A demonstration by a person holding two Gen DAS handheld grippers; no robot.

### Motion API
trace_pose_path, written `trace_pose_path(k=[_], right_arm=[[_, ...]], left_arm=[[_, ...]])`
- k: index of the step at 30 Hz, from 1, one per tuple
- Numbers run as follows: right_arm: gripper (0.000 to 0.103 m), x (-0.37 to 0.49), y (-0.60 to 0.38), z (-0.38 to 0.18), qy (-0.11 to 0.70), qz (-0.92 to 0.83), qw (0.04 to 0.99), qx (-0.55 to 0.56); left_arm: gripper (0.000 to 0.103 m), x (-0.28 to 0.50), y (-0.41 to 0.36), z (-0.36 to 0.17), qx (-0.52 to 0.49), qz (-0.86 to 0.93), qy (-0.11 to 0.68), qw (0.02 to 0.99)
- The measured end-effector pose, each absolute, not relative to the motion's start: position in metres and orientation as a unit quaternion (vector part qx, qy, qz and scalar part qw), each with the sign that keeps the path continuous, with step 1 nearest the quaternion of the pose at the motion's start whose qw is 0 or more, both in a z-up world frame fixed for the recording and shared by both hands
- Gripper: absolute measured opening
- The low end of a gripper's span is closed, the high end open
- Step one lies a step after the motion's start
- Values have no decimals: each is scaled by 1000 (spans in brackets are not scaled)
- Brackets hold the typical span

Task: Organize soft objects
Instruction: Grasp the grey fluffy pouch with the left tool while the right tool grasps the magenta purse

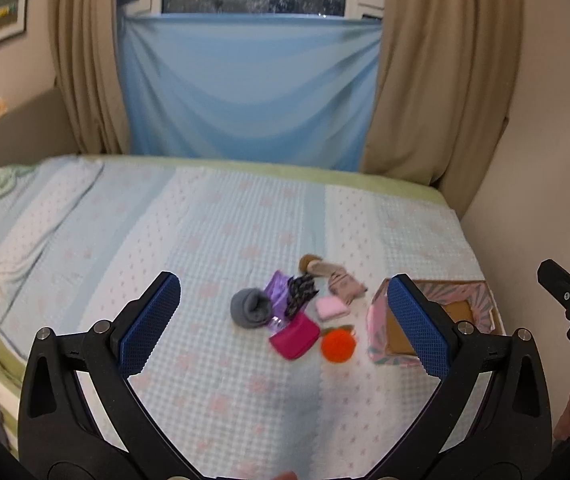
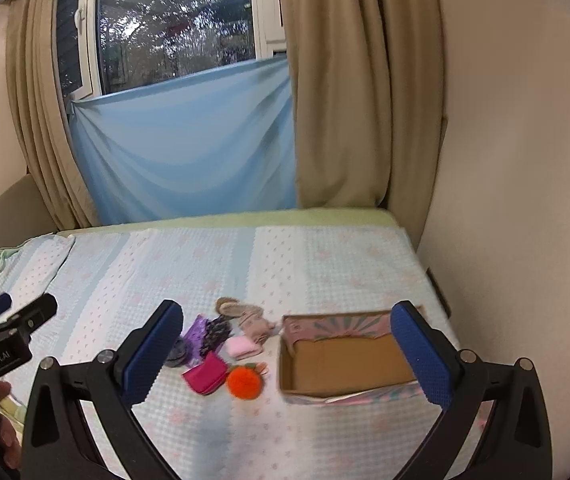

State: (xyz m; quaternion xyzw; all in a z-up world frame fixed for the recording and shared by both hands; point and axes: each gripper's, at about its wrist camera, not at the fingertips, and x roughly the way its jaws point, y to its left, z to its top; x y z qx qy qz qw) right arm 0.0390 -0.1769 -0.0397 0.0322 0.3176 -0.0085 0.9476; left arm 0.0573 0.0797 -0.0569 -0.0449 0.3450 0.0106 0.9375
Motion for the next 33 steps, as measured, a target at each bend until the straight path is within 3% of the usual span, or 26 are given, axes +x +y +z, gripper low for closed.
trace_pose_path(k=[13,22,33], right_arm=[[103,89,-91,-137,434,-49,886,156],[103,131,-65,-254,488,-88,814,303],[103,177,-51,-399,544,-115,736,387]], left_arm=[[102,169,183,-158,-50,-76,450,888],[102,258,185,-285,-48,-150,544,824],[102,314,168,-406,-29,-191,614,766]])
